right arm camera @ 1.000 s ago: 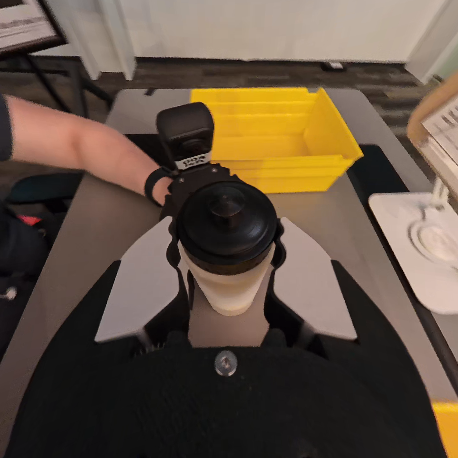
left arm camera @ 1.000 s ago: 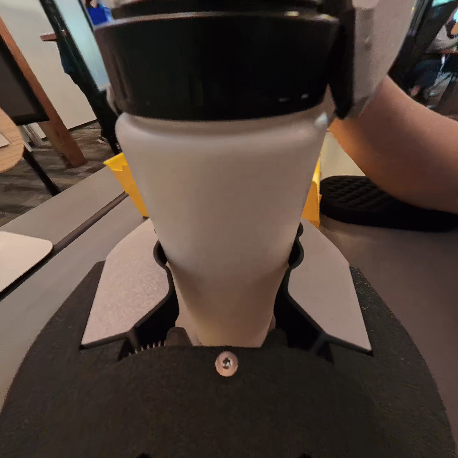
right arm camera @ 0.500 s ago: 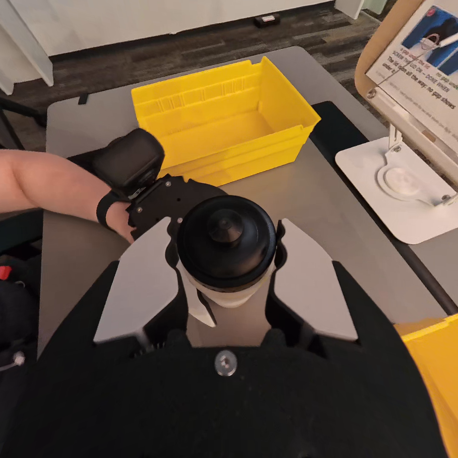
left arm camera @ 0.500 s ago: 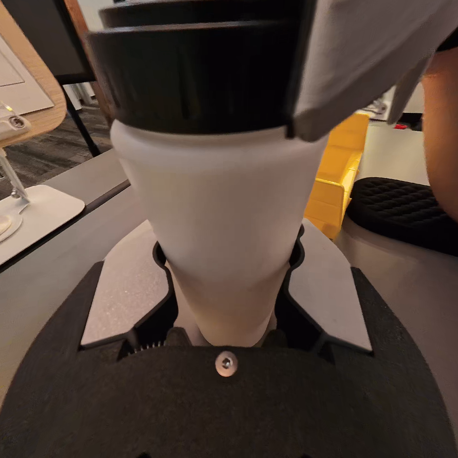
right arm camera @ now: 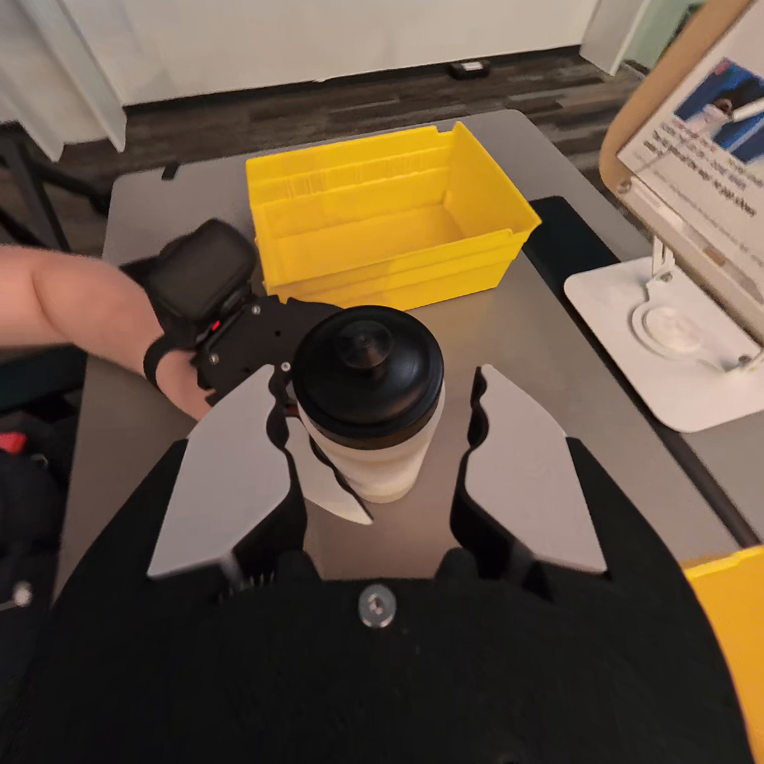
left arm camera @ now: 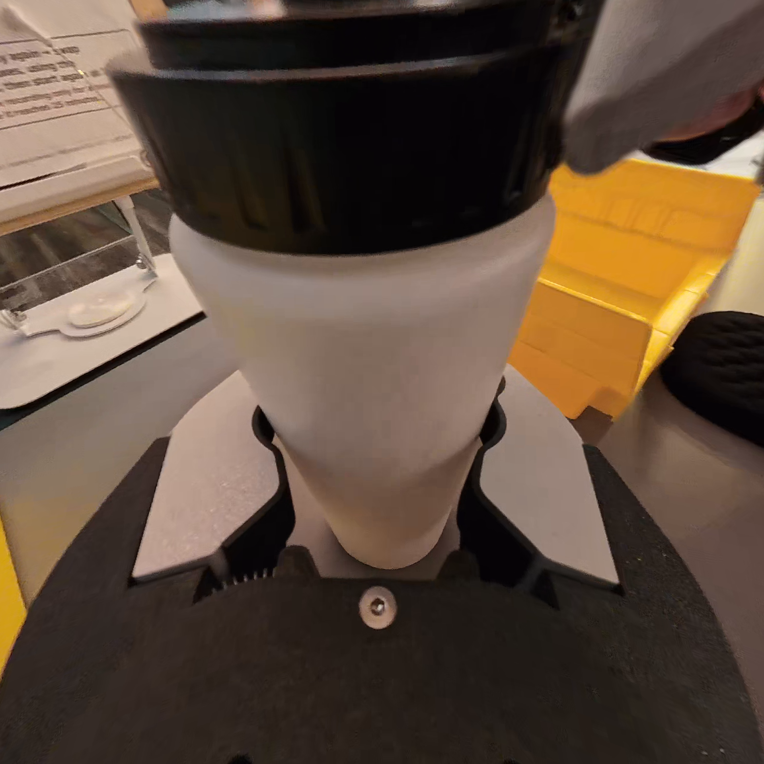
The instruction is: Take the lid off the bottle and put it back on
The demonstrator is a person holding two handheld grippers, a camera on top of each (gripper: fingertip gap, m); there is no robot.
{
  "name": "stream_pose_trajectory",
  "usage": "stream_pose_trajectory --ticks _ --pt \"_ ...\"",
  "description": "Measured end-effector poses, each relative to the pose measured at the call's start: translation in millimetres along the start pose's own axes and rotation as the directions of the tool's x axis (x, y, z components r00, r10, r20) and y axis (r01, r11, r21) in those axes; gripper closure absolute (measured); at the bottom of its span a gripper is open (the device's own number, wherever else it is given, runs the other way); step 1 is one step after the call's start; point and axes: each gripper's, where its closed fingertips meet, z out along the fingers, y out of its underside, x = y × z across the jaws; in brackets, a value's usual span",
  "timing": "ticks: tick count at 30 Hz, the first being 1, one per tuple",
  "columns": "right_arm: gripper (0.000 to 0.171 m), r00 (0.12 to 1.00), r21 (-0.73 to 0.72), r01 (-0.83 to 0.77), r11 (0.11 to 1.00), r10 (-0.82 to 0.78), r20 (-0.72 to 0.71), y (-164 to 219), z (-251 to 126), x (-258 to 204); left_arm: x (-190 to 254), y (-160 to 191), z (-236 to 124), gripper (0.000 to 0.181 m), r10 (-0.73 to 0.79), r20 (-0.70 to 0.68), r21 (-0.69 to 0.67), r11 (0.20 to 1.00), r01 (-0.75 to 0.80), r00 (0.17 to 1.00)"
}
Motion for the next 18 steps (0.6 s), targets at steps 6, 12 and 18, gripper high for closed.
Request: stream_pose_trajectory --ticks 6,12,18 --pt "0.098 0.994 -0.031 -0.085 0.996 0.083 -0.065 0 11 0 -3 0 1 0.081 -0.019 -0.005 -0.003 1.000 0.019 1.000" --pt "0.101 0.986 -0.029 0.135 0.990 -0.132 0.098 10 0 -6 10 -1 1 0.081 0.030 -0.137 0.015 0.999 -0.029 0.990" --pt "0.091 0.994 0.012 0.068 0.998 -0.069 0.082 5 3 -3 5 0 2 0.081 0.006 -0.083 -0.003 1.000 -0.006 0.997"
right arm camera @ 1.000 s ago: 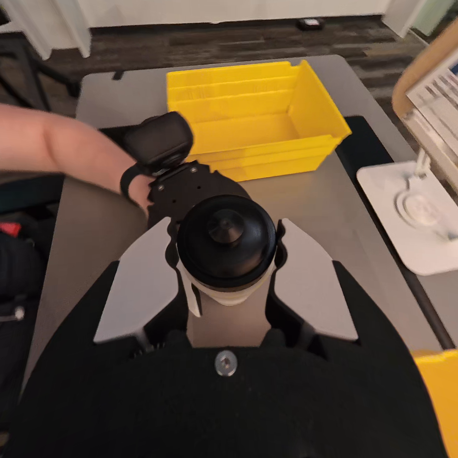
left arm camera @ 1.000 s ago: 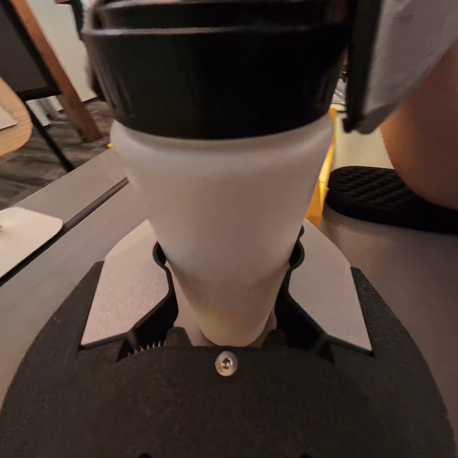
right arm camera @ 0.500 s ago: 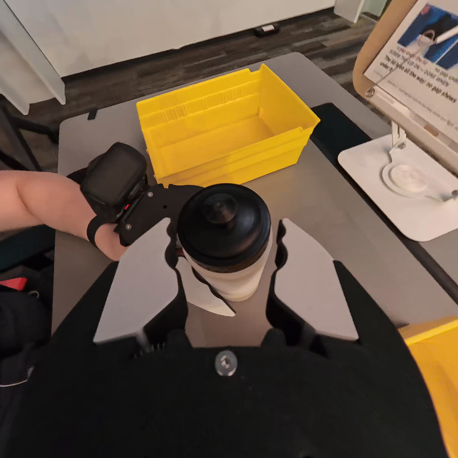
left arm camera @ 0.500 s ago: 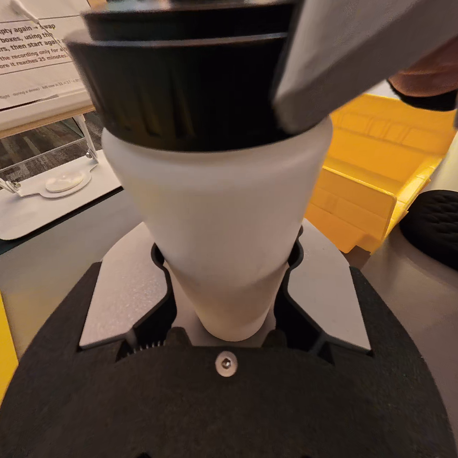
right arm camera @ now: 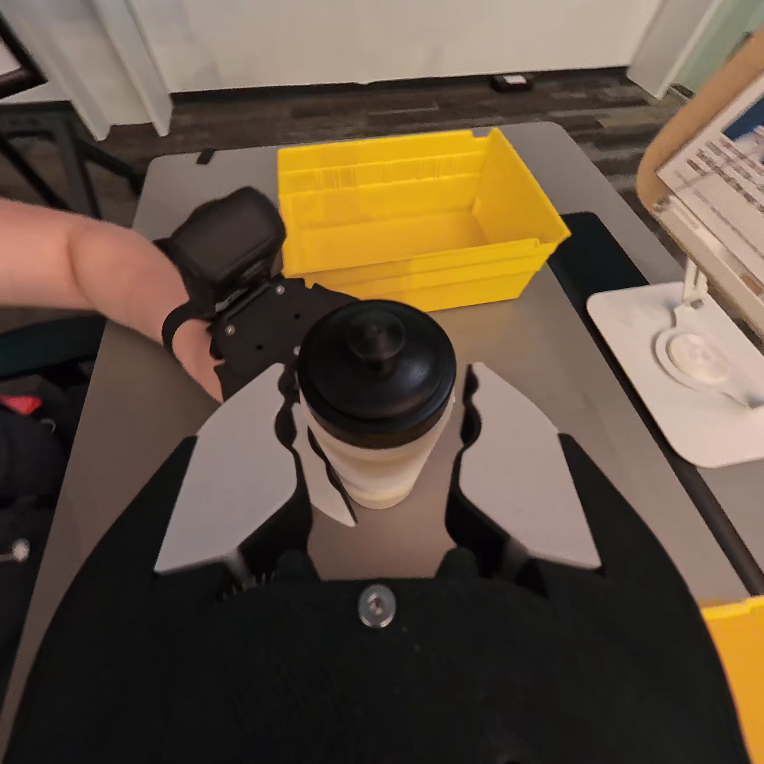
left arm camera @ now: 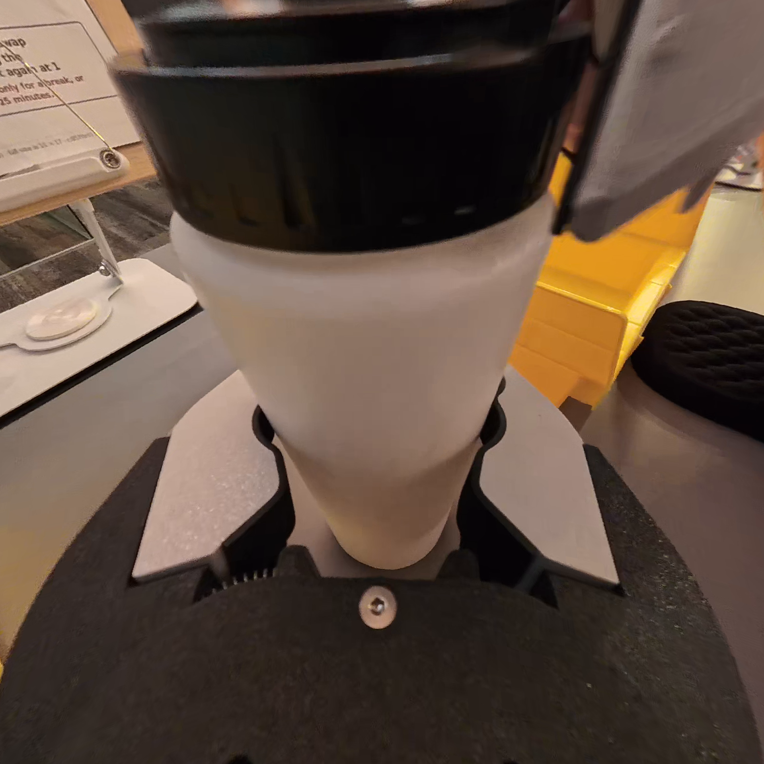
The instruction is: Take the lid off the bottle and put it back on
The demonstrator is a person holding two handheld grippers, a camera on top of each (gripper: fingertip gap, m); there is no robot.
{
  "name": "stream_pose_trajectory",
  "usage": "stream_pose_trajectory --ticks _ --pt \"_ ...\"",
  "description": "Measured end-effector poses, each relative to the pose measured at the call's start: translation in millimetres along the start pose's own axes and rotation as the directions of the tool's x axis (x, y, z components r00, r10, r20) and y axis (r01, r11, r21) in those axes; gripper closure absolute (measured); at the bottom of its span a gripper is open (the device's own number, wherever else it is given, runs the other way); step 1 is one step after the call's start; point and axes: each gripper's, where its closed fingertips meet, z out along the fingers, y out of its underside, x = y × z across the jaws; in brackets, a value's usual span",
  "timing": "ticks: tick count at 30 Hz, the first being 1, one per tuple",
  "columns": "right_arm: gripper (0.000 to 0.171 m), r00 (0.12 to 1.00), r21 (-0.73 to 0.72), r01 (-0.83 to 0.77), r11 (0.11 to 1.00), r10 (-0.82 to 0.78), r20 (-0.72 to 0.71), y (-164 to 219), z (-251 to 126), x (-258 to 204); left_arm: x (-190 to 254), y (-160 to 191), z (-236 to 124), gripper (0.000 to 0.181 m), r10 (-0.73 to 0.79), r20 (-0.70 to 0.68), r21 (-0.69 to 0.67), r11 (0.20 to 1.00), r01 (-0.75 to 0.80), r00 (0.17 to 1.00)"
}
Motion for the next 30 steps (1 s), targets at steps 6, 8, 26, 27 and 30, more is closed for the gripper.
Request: stream_pose_trajectory --ticks 6,8,26,27,30 --pt "0.094 0.967 -0.086 -0.160 0.983 0.139 -0.213 4 14 4 -2 0 -1 0.081 -0.006 0.019 0.000 1.000 0.006 1.000" --pt "0.094 0.970 -0.093 -0.148 0.985 0.126 -0.207 4 15 4 -2 0 -2 0.081 -0.003 0.010 0.000 1.000 0.003 1.000" --pt "0.096 0.964 -0.055 -0.231 0.971 0.221 -0.145 2 5 0 7 -1 -2 0.081 0.011 -0.082 0.021 1.000 -0.009 0.997" --pt "0.096 0.960 -0.055 -0.237 0.970 0.225 -0.164 1 5 0 7 -1 -2 0.081 0.013 -0.081 0.019 1.000 -0.012 0.997" --pt "0.096 0.981 -0.098 -0.153 0.983 0.139 -0.135 2 3 -5 12 0 -3 0.081 0.048 -0.116 0.019 0.999 -0.046 0.992"
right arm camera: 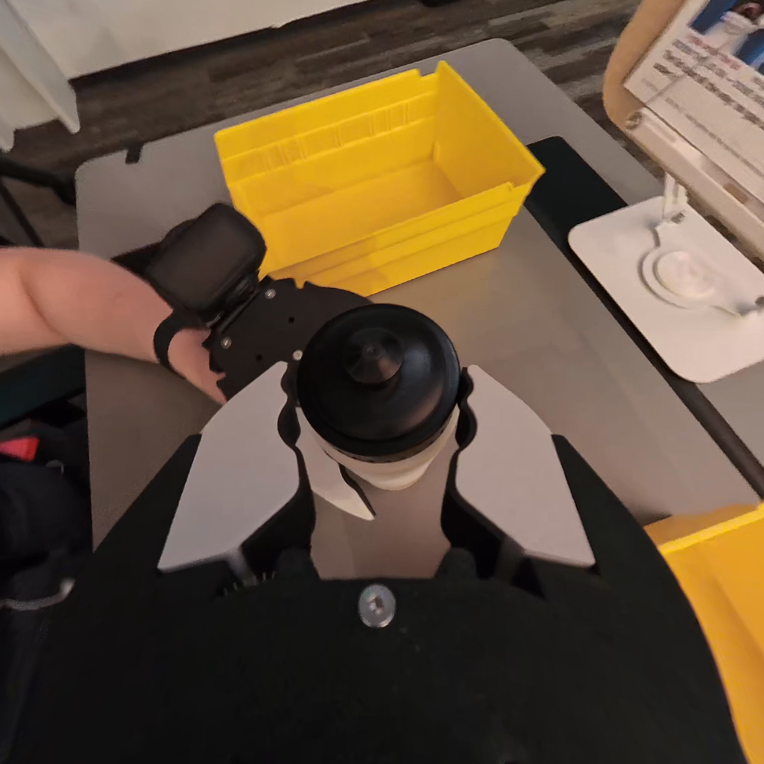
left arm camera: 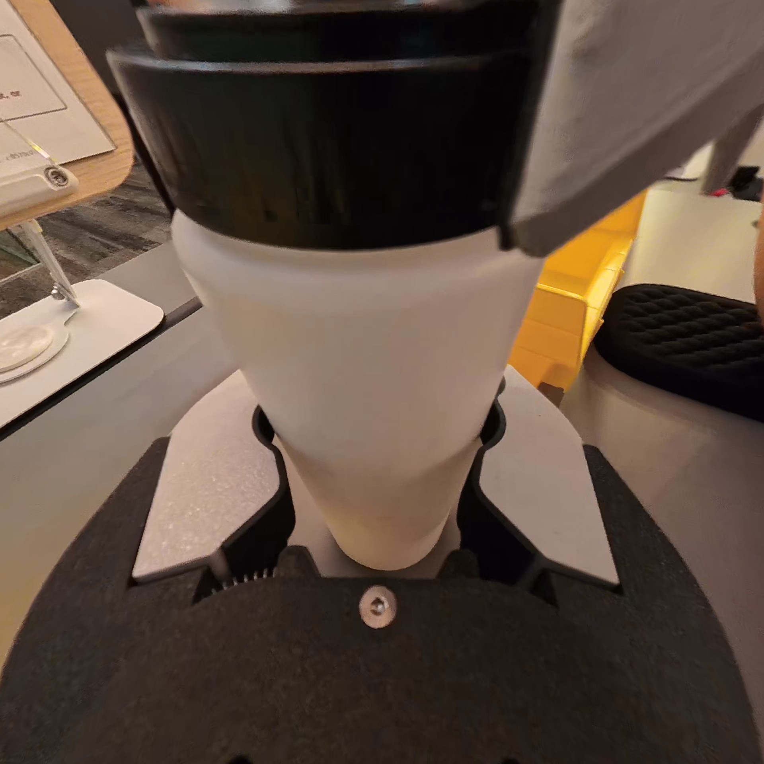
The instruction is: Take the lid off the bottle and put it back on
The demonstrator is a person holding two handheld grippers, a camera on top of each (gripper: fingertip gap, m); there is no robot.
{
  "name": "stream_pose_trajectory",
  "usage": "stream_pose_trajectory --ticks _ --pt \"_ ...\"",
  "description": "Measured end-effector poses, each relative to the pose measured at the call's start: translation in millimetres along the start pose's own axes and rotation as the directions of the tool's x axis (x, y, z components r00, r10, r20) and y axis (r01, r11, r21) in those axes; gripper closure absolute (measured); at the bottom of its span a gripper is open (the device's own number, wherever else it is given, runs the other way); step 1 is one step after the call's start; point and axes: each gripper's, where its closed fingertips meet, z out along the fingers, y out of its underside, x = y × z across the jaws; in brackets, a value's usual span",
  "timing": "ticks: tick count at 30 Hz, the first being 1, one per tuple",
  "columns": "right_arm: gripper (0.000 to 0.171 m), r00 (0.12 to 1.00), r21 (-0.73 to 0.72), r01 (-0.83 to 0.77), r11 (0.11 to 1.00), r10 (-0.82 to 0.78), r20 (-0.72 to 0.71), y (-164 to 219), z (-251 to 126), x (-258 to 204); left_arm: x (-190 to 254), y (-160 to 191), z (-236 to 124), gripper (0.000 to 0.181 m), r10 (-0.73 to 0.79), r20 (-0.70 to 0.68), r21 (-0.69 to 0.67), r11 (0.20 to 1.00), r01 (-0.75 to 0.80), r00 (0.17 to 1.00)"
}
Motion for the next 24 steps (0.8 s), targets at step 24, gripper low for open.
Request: stream_pose_trajectory --ticks 24 --pt "0.096 0.928 0.019 0.316 0.949 -0.313 0.201 12 -19 -30 42 -1 -5 0.082 0.131 -0.258 0.014 0.991 -0.132 0.957"
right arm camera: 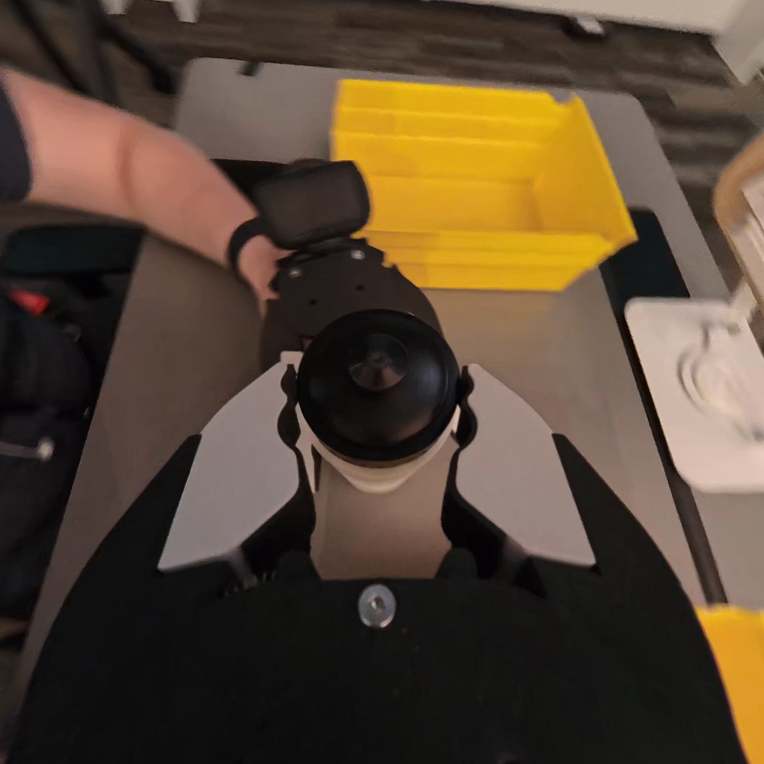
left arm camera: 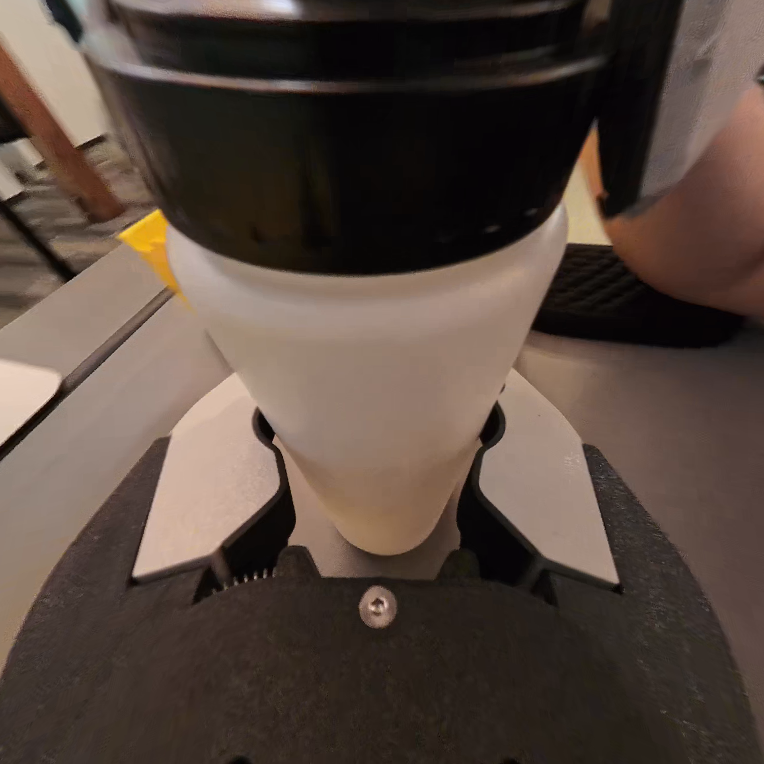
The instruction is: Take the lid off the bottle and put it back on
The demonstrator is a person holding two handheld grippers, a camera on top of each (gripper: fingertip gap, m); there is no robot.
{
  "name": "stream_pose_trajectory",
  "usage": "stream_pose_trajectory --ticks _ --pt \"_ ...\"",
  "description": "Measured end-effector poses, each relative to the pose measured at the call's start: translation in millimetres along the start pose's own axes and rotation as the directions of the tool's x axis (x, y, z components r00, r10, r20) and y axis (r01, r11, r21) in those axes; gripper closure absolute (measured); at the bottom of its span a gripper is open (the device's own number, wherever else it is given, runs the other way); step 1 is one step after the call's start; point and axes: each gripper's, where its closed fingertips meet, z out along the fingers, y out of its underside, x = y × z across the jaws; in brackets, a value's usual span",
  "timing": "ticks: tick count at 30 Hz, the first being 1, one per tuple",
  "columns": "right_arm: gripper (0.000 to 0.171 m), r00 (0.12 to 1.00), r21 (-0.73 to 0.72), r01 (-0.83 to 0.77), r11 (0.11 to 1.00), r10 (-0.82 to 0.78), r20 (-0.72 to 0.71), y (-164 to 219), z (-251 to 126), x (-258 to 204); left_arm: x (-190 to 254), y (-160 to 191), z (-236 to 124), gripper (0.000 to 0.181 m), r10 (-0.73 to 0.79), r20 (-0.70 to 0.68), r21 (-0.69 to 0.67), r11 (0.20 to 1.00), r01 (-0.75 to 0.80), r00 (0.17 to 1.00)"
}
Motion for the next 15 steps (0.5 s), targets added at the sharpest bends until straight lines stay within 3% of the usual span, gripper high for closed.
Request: stream_pose_trajectory --ticks 2,4,7,10,15 --pt "0.095 0.987 0.074 0.100 0.992 -0.108 0.119 0 -6 -18 14 -2 2 0.081 0.041 -0.067 0.007 0.999 -0.041 0.997" --pt "0.095 0.983 0.098 0.075 0.992 -0.090 0.158 -1 -7 -20 16 -3 3 0.081 0.004 -0.074 0.022 1.000 -0.003 0.997" --pt "0.080 1.000 0.095 -0.001 0.995 -0.001 0.022 -7 -1 1 2 -3 2 0.081 -0.095 -0.011 0.032 0.995 0.095 0.995" --pt "0.078 0.991 0.084 -0.078 0.993 0.087 -0.103 -15 4 13 -15 0 -1 0.081 -0.146 0.083 0.038 0.989 0.143 0.986" --pt "0.108 0.907 0.102 -0.316 0.943 0.332 -0.258 -13 2 30 -20 3 -2 0.081 -0.107 0.123 0.009 0.994 0.106 0.987"
